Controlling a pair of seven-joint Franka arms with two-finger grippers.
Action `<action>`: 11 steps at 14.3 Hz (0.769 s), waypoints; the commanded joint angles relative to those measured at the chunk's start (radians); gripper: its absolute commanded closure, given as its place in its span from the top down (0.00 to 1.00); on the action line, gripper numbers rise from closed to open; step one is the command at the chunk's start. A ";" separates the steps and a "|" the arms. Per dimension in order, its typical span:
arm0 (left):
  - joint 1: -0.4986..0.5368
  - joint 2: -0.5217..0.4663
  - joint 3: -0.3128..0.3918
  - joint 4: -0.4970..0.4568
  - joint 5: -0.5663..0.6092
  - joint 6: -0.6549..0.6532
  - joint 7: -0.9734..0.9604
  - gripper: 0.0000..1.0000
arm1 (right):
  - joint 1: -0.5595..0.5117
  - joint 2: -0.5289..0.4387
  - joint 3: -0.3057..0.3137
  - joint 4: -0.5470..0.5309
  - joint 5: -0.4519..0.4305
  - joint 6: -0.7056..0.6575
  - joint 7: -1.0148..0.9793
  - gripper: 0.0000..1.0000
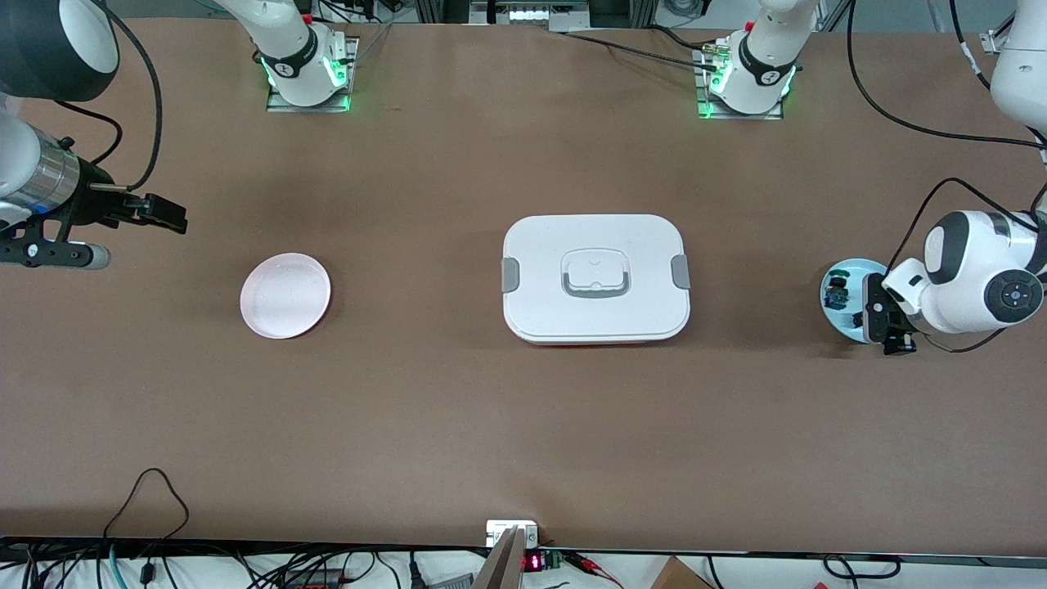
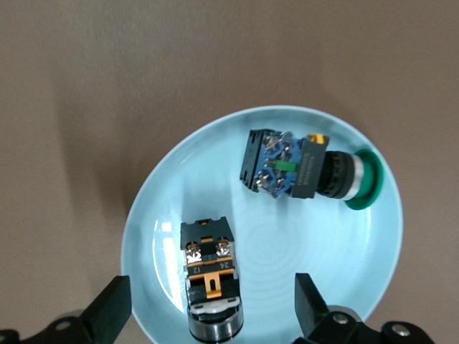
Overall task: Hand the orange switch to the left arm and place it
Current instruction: 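Set the switch on the blue plate while the right gripper returns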
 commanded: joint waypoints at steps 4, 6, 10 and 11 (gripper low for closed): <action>0.009 -0.086 -0.089 0.090 -0.054 -0.221 -0.083 1.00 | -0.007 -0.061 0.002 -0.096 -0.004 0.095 -0.071 1.00; -0.006 -0.083 -0.093 0.156 -0.088 -0.350 -0.243 1.00 | -0.007 -0.075 0.002 -0.127 0.000 0.142 -0.071 1.00; -0.048 -0.082 -0.096 0.231 -0.187 -0.546 -0.602 1.00 | -0.005 -0.095 0.002 -0.151 0.008 0.144 -0.071 1.00; -0.054 -0.075 -0.096 0.255 -0.209 -0.591 -0.694 1.00 | -0.005 -0.104 0.002 -0.165 0.008 0.138 -0.071 1.00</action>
